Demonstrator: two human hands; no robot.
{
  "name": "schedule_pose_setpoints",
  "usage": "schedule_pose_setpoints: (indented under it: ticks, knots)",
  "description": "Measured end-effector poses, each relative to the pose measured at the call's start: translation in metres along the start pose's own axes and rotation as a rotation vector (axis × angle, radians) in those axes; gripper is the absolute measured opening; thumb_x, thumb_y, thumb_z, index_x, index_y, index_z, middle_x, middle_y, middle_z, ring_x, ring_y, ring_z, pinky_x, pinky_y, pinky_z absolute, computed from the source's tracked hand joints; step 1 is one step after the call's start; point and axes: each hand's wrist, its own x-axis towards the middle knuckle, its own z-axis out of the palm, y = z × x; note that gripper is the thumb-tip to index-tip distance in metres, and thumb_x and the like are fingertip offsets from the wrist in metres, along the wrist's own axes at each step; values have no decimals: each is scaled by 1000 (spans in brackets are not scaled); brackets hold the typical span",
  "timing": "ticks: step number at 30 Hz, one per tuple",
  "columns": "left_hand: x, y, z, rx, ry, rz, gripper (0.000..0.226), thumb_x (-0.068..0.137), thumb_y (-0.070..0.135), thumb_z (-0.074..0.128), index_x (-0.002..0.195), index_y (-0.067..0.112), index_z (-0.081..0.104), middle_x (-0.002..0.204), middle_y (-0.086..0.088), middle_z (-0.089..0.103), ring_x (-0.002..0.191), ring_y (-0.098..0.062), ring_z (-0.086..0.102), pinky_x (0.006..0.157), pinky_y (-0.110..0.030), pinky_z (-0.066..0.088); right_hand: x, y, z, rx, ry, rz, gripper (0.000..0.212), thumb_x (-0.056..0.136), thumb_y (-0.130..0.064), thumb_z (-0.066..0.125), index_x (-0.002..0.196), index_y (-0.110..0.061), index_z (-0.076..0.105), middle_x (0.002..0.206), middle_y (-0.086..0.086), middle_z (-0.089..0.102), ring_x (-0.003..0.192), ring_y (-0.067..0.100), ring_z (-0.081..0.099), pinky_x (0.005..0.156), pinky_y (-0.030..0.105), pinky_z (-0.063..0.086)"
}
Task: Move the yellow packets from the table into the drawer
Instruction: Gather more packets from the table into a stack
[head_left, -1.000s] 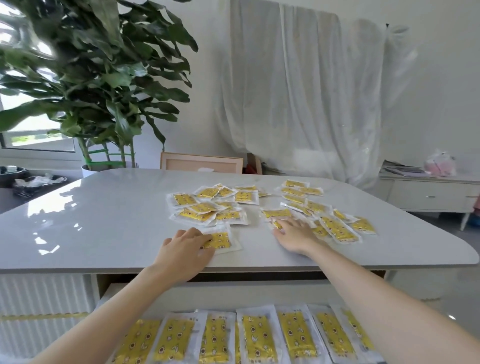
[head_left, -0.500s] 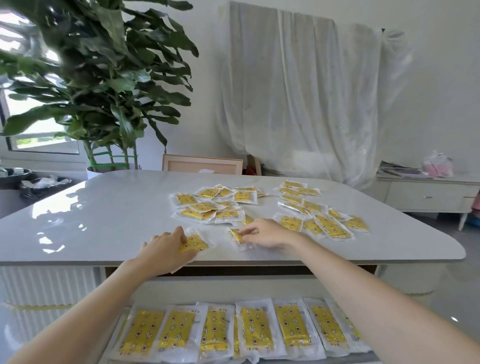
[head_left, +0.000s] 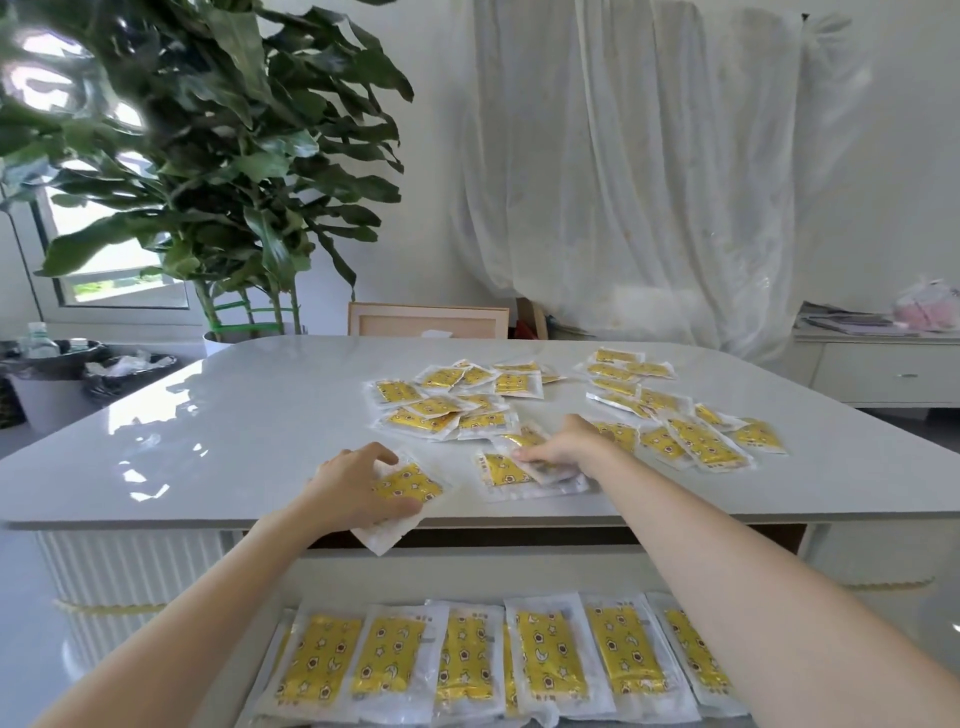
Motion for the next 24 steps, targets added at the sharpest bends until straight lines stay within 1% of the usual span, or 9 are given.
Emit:
schedule_pose_setpoints:
  ticks: [3, 6, 9, 11, 13, 15, 18, 20, 24]
  knots:
    - [2, -1, 1, -37, -7, 21, 69, 72, 50, 73, 131, 32, 42, 130, -5, 47, 108, -20, 49, 92, -32, 44, -4, -3, -7, 137, -68, 41, 74, 59, -41, 90, 107, -3, 48, 115, 7, 58, 97, 21, 64, 95, 33, 49]
    - [1, 0, 1, -69, 3, 53, 70, 74, 45, 74, 134, 32, 40, 129, -6, 44, 101, -17, 44, 85, -27, 40, -14, 0, -18, 32, -38, 49, 81, 72, -43, 80, 131, -1, 44, 136, 12, 50, 124, 26, 50, 100, 32, 42]
    - [-2, -1, 1, -113, -1, 72, 69, 76, 37, 76, 134, 32, 40, 131, -7, 42, 102, -16, 43, 84, -25, 37, -22, 3, -22, -37, -200, 56, 84, 84, -44, 68, 146, -3, 31, 155, 13, 28, 140, 27, 32, 109, 33, 31]
    - [-3, -2, -2, -142, -22, 102, 67, 77, 29, 75, 134, 30, 41, 136, -7, 41, 111, -18, 42, 88, -26, 36, -23, 7, -23, -84, -211, 56, 76, 84, -42, 69, 142, -4, 38, 148, 12, 38, 137, 27, 37, 106, 33, 34]
    - [-4, -1, -7, -181, -30, 125, 63, 80, 20, 73, 134, 29, 42, 137, -5, 42, 117, -19, 43, 90, -27, 39, -22, 11, -26, -167, -44, 14, 56, 80, -32, 76, 123, -7, 50, 112, 6, 56, 110, 24, 56, 86, 31, 46]
    - [-4, -1, -13, -231, -35, 123, 60, 81, 13, 71, 132, 30, 44, 134, -4, 44, 111, -18, 47, 86, -28, 45, -19, 11, -34, -181, 80, -43, 42, 79, -18, 74, 112, -8, 50, 91, 4, 52, 83, 21, 55, 65, 27, 44]
    - [-5, -3, -17, -328, -56, 107, 57, 81, 5, 69, 128, 31, 48, 129, -6, 49, 107, -20, 53, 77, -26, 51, -18, 5, -49, 50, -10, -204, 58, 79, -21, 77, 127, -3, 50, 111, 5, 60, 98, 24, 61, 78, 34, 51]
    - [-7, -3, -19, -410, -62, 81, 57, 81, 0, 68, 127, 29, 50, 126, -8, 51, 105, -22, 55, 71, -23, 52, -24, -1, -51, 57, -107, -318, 55, 76, -32, 80, 119, -5, 59, 113, 7, 66, 100, 22, 64, 88, 36, 51]
    - [-13, -1, -25, -663, -86, -25, 59, 81, -8, 66, 127, 27, 53, 115, -16, 60, 94, -30, 65, 75, -33, 57, -30, -12, -39, -88, -270, -363, 45, 76, -36, 79, 102, -4, 63, 96, 3, 65, 87, 16, 59, 78, 29, 45]
